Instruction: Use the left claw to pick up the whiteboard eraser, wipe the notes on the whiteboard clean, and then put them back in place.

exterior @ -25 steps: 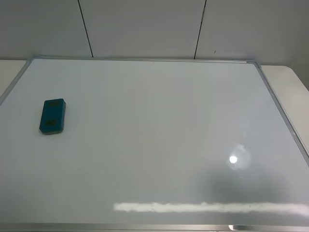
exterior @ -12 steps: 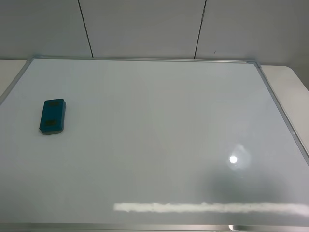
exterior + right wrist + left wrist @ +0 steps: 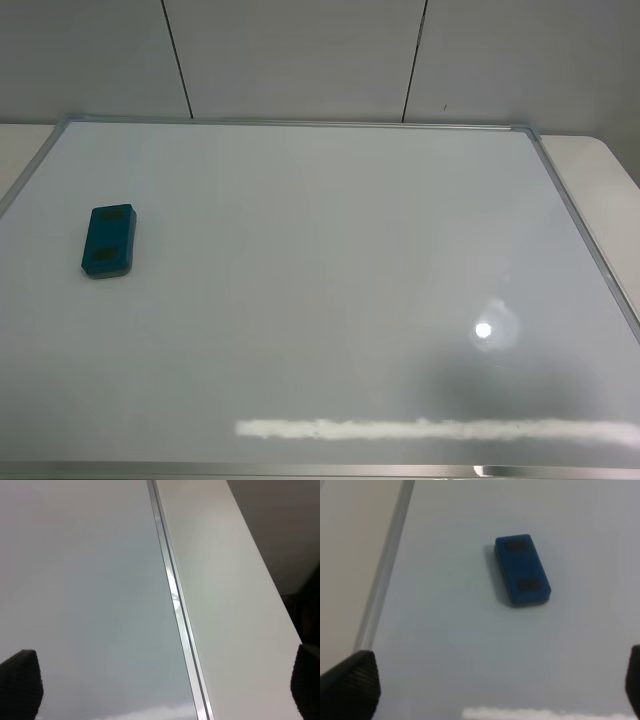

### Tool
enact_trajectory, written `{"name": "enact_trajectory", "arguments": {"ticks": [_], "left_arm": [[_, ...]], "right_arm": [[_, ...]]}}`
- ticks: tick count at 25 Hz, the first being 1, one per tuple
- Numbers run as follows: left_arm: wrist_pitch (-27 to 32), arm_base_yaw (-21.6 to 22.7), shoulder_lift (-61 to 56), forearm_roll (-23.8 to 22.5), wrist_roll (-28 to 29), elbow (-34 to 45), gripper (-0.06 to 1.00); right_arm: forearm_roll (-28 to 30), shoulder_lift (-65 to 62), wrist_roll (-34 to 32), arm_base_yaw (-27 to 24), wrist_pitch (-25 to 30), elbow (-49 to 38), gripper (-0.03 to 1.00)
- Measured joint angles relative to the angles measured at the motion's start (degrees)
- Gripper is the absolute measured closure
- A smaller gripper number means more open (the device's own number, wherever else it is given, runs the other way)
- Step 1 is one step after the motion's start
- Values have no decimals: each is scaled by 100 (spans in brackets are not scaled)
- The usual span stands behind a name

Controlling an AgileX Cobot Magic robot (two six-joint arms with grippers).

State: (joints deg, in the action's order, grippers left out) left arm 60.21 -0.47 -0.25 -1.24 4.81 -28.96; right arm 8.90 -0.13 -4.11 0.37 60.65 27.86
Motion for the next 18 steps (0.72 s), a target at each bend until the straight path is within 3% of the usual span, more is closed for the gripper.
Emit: {"name": "enact_trajectory", "arguments": {"ticks": [18], "left_arm": [[0,33,0,0,0,0,-5]], "right_arm": [[0,0,0,0,0,0,-2]]}}
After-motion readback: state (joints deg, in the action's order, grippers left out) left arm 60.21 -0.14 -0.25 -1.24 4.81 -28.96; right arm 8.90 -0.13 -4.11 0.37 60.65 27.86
